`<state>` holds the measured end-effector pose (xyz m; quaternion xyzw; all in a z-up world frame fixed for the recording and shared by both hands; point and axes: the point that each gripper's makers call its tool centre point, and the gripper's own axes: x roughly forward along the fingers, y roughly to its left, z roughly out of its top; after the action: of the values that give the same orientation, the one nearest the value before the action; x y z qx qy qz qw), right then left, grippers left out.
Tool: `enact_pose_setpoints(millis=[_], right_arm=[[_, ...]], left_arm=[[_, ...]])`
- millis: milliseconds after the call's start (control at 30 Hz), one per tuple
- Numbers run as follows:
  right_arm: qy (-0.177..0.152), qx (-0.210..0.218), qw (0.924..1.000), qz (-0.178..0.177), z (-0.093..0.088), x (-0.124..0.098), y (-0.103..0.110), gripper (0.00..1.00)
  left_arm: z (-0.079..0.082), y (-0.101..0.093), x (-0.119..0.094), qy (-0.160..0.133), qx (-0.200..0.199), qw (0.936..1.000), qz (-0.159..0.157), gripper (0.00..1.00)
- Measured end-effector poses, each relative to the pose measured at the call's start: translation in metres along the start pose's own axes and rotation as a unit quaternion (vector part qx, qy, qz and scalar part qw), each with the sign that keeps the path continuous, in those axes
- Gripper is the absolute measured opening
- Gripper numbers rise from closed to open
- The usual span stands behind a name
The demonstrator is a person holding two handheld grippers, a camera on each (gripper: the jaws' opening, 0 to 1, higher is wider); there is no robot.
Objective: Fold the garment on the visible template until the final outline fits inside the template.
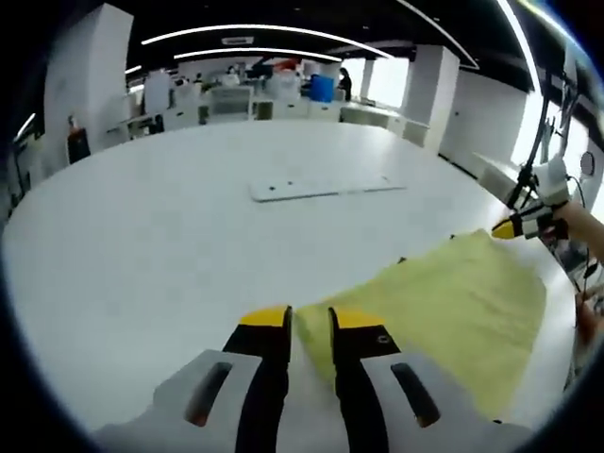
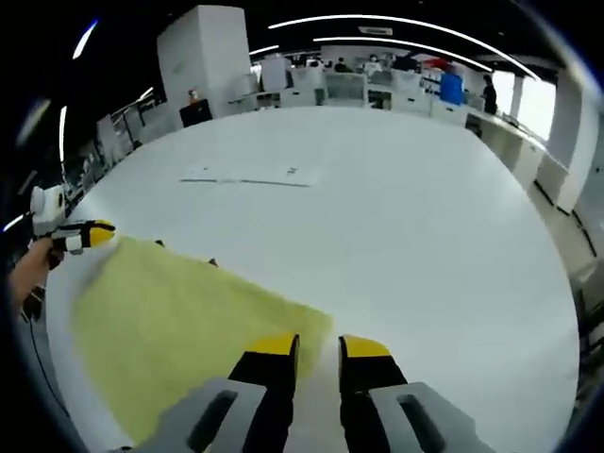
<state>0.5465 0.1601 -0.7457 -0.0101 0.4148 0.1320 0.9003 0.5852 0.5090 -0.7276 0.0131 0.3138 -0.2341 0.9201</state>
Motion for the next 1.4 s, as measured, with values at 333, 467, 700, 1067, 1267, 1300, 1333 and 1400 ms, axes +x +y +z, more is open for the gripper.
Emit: enact_pose_setpoints(millis=[333,467,700,1067,1267,1300,1333,1400], right_arm=[[0.026,-0.019,0.9986,0.043,-0.012,-0.017,0.022,0.46],[0.036,-0.017,0.998,0.05,-0.021,-0.029,0.027,0.46],[0.039,-0.018,0.9983,0.04,-0.038,-0.048,0.03,0.42],[0.046,-0.007,0.9979,0.045,-0.066,-0.064,0.033,0.36],[0.049,-0.013,0.9974,0.051,-0.082,-0.073,0.039,0.35],[0.049,-0.013,0.9973,0.054,-0.085,-0.074,0.041,0.34],[0.049,-0.011,0.9971,0.058,-0.088,-0.074,0.043,0.33],[0.048,-0.003,0.9969,0.063,-0.093,-0.075,0.046,0.28]], left_arm=[[-0.008,-0.009,-0.024,0.012,0.016,0.9996,-0.018,0.45],[-0.014,-0.013,-0.036,0.019,0.026,0.9991,-0.027,0.49],[-0.027,-0.023,-0.054,0.023,0.019,0.9983,-0.051,0.49],[-0.059,-0.041,-0.08,0.047,0.025,0.9958,-0.075,0.47],[-0.077,-0.048,-0.09,0.057,0.018,0.9945,-0.087,0.41],[-0.08,-0.05,-0.092,0.057,0.012,0.9943,-0.089,0.4],[-0.083,-0.052,-0.092,0.061,0.005,0.9939,-0.091,0.4],[-0.09,-0.052,-0.092,0.065,-0.007,0.994,-0.088,0.39]])
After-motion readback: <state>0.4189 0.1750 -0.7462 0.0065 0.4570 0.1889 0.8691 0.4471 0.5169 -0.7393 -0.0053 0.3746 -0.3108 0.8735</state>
